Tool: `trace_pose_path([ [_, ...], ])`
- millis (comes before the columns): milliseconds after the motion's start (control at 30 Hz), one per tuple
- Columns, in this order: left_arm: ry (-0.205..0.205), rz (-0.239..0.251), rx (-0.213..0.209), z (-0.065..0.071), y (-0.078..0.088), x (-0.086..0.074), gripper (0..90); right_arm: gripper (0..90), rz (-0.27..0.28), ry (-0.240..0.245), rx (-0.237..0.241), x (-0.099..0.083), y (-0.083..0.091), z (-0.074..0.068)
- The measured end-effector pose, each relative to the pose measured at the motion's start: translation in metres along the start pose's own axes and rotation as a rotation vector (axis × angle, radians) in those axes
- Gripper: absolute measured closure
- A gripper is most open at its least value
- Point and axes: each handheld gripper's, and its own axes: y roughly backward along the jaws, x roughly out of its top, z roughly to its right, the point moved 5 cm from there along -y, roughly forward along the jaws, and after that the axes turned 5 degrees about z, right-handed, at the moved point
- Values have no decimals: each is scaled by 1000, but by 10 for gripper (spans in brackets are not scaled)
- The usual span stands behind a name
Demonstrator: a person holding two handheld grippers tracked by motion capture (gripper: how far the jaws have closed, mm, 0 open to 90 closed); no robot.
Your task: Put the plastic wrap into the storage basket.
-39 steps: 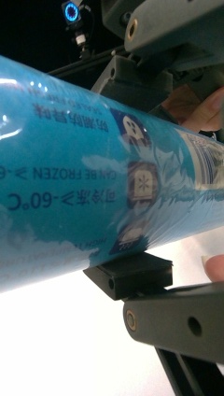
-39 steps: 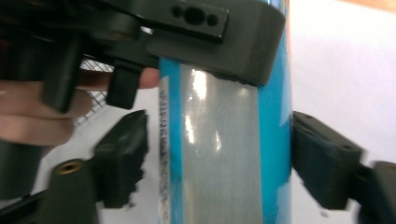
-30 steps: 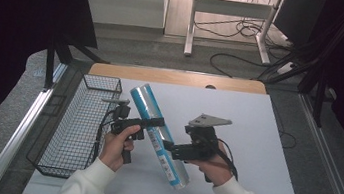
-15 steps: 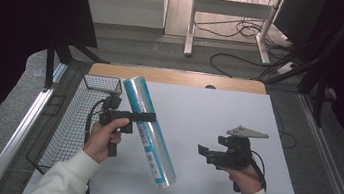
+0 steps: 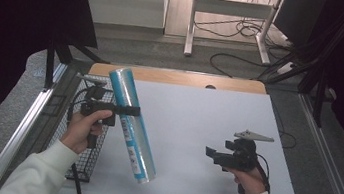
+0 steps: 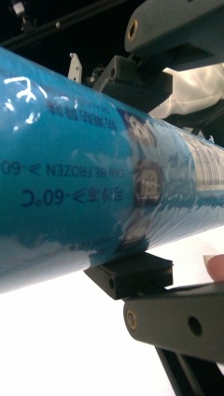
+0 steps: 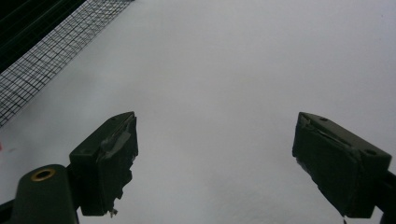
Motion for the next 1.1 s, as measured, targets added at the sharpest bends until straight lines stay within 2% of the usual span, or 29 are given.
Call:
trace_pose_path([
  [267,-38,-27,98,2,31,12,320,146,-10,1,-3,-3,-3,1],
  [667,-102,-5,206,13,77,40,320,145,-11,-10,-14,-3,-1,7],
  [933,-113,12,262,7,103,50,320,143,-15,-8,-18,-5,-3,10],
  [1100,-111,16,317,-5,116,53,321,143,-16,-29,-5,-4,-2,10],
])
